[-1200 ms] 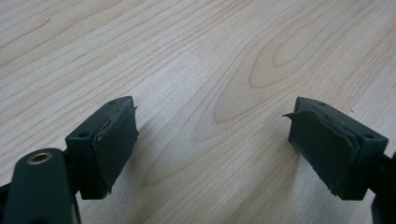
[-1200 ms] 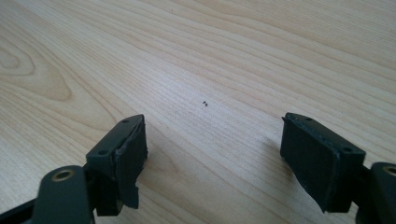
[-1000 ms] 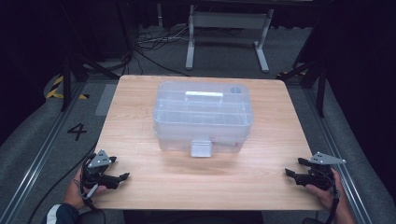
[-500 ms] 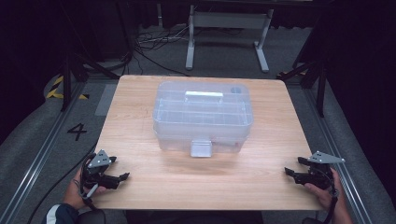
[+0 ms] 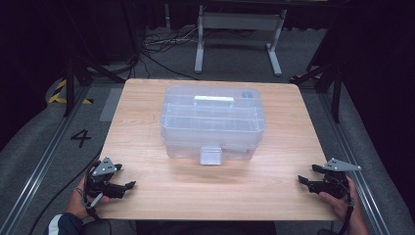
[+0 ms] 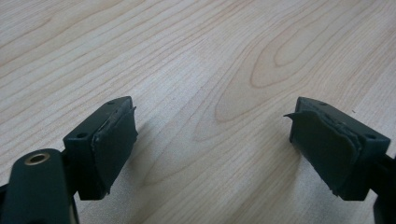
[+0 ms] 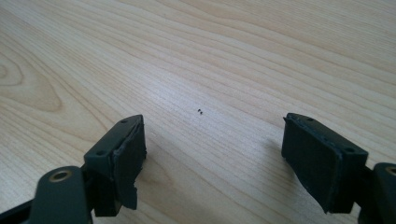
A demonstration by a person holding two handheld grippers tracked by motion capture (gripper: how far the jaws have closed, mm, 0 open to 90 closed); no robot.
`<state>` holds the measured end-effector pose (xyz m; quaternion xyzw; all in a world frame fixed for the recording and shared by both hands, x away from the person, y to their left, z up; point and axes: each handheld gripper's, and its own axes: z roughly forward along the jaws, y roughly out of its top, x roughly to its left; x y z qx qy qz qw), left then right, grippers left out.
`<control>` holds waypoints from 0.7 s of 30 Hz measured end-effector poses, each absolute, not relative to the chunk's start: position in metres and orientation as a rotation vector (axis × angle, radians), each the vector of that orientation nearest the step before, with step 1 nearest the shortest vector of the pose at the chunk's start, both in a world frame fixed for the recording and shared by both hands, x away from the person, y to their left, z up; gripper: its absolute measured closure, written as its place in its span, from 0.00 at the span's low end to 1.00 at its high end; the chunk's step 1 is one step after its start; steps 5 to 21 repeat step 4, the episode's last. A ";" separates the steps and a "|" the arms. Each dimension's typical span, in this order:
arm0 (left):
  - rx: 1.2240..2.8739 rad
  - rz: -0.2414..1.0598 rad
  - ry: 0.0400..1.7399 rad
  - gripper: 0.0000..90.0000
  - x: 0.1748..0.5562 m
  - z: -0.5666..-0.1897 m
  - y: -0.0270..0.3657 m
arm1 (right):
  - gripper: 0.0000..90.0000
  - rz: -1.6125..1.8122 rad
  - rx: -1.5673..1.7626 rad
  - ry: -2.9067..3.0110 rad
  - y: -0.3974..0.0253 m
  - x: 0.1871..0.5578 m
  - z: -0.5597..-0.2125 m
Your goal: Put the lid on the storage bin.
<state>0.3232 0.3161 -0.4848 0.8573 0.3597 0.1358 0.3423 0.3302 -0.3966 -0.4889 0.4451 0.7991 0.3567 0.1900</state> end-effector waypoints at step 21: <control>2.227 0.349 0.938 0.17 0.323 -0.485 0.316 | 0.25 1.003 1.252 2.246 -0.397 0.330 -0.489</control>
